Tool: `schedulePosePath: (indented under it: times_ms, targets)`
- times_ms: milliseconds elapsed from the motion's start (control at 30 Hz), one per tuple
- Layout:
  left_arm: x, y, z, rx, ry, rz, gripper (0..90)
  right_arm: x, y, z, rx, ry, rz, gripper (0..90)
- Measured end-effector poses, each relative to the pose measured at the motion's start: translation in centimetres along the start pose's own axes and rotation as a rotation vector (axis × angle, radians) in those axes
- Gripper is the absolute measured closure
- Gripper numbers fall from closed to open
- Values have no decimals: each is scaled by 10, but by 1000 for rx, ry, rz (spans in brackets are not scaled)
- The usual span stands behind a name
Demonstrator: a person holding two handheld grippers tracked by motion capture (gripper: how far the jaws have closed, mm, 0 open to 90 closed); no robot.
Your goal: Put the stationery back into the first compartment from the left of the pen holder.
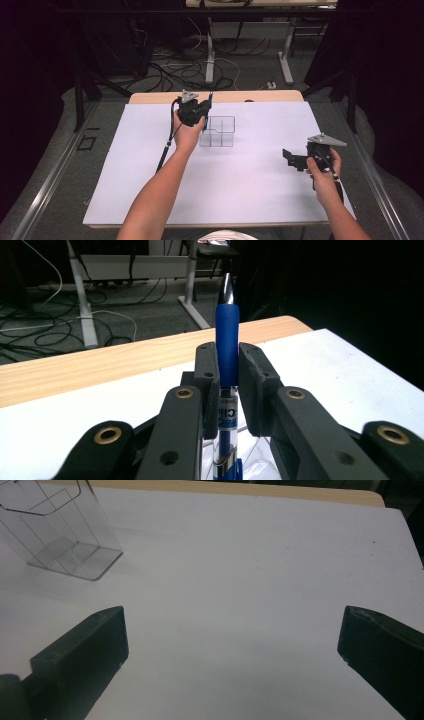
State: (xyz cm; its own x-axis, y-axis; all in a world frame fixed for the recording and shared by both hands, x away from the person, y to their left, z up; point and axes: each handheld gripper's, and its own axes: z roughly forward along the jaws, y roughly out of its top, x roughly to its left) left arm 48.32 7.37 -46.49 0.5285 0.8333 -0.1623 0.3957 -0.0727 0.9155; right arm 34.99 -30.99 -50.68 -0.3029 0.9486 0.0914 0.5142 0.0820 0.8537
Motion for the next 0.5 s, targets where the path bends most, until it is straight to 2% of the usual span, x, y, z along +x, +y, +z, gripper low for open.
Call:
schedulePosePath:
  times_ms: [200, 367, 500]
  targets:
    - [1, -3, -2, 4, 3, -11, 792, 0, 0, 0, -4, -4, 0, 0]
    - [2, -6, -3, 28, 11, -15, 785, 0, 0, 1, -5, -3, -4, 0]
    - [3, -6, -5, 20, 10, -24, 739, 0, 0, 1, 0, 2, -4, 0]
